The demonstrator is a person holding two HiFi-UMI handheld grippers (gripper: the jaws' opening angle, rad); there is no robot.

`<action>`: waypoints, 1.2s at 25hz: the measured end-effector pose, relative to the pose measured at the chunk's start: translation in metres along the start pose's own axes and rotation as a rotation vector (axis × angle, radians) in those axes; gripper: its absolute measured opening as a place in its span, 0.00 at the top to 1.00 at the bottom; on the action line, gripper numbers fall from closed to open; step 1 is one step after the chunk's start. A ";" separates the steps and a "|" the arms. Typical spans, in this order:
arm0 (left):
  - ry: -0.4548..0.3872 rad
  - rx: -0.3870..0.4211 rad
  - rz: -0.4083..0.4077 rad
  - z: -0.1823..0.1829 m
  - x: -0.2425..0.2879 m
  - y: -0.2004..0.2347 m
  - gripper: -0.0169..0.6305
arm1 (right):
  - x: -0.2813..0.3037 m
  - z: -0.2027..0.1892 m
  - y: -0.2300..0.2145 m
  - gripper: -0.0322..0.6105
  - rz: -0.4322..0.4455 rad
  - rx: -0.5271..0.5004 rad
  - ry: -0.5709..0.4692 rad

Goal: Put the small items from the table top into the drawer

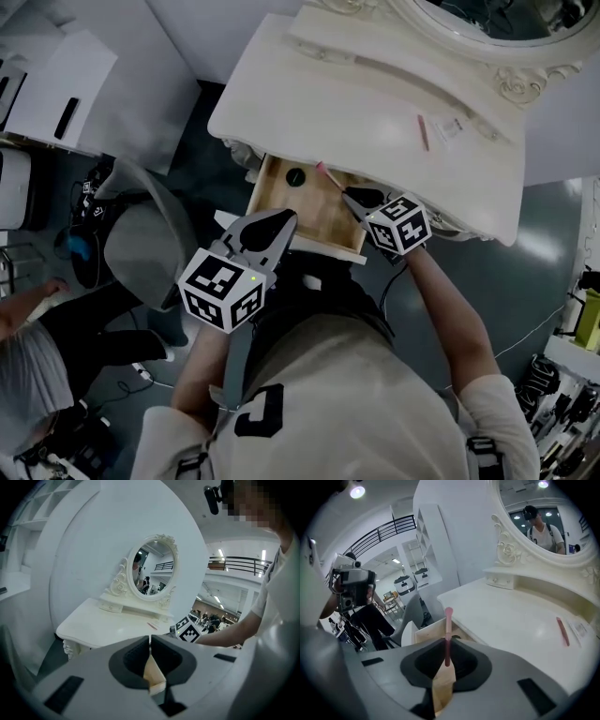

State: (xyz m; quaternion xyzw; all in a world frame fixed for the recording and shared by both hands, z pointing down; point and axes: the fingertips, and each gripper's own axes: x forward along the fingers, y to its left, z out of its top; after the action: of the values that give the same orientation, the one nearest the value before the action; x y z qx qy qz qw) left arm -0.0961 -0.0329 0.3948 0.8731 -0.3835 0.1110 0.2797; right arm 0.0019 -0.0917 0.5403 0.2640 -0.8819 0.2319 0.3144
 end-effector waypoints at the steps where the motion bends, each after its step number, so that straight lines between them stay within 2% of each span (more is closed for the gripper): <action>1: -0.002 -0.003 0.004 0.000 -0.001 0.002 0.87 | 0.003 -0.001 0.001 0.87 0.006 -0.003 0.007; 11: 0.001 -0.053 0.050 -0.014 -0.012 0.017 0.87 | 0.037 -0.019 0.017 0.86 0.067 -0.007 0.070; 19: 0.002 -0.080 0.069 -0.019 -0.017 0.025 0.87 | 0.058 -0.035 0.015 0.87 0.074 0.009 0.123; 22: 0.001 -0.090 0.074 -0.021 -0.018 0.029 0.87 | 0.066 -0.042 0.008 0.87 0.056 0.015 0.146; 26: 0.008 -0.099 0.076 -0.024 -0.018 0.030 0.87 | 0.078 -0.054 -0.014 0.87 -0.017 0.042 0.186; 30: 0.021 -0.114 0.084 -0.028 -0.017 0.035 0.87 | 0.088 -0.059 -0.027 0.86 -0.035 0.082 0.199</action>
State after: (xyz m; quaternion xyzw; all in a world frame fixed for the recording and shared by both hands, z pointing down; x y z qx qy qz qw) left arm -0.1328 -0.0261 0.4252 0.8377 -0.4225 0.1096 0.3282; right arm -0.0148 -0.1064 0.6474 0.2679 -0.8313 0.2871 0.3933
